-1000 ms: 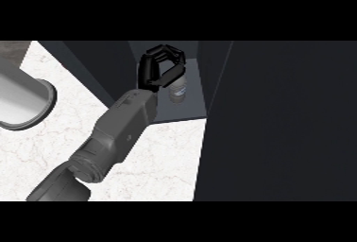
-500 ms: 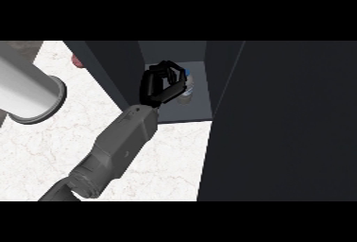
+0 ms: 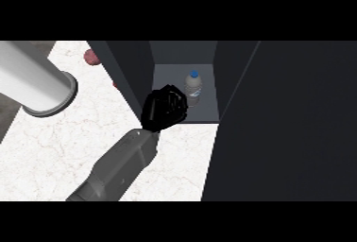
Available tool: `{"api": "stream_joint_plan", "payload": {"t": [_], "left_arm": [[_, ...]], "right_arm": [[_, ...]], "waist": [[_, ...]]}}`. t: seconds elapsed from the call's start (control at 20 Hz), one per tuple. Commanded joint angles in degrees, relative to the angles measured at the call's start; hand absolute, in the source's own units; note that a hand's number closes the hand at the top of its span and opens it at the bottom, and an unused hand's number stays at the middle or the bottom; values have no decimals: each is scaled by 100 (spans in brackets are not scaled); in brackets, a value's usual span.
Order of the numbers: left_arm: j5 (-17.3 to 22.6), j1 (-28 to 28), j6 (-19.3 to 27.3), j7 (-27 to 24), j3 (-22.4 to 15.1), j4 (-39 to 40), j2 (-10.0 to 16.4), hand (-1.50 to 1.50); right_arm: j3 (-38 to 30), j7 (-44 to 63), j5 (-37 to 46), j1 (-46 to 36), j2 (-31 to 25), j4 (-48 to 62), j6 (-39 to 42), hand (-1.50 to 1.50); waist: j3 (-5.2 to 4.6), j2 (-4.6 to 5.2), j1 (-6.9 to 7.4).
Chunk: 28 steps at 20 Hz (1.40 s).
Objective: Pick up the bottled water, place it into the cabinet and close the cabinet
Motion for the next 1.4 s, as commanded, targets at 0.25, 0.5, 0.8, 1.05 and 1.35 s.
{"api": "stream_joint_plan", "payload": {"t": [0.25,0.5,0.8,1.05,1.35], "left_arm": [[-354,1274,-258,318,-383,-1628,597,-150],[-382,2241,-487,529,-506,-2810,1463,-150],[-332,3354,-677,556,-641,-4052,2236,-150],[-359,3910,-572,451,-367,-4855,2923,-150],[-390,4651,-565,140,40,-5086,3687,-150]], "right_arm": [[371,567,-153,255,93,-1432,-460,150],[594,527,-58,431,202,-1564,-457,150],[1065,553,234,204,-116,-1471,-263,150],[1763,692,117,197,-61,-1766,-465,150],[3129,812,785,6,207,-1760,-873,150]], "waist": [[-3,-34,80],[-2,-56,100],[-4,-82,225],[-5,-65,145],[-17,-71,183]]}}
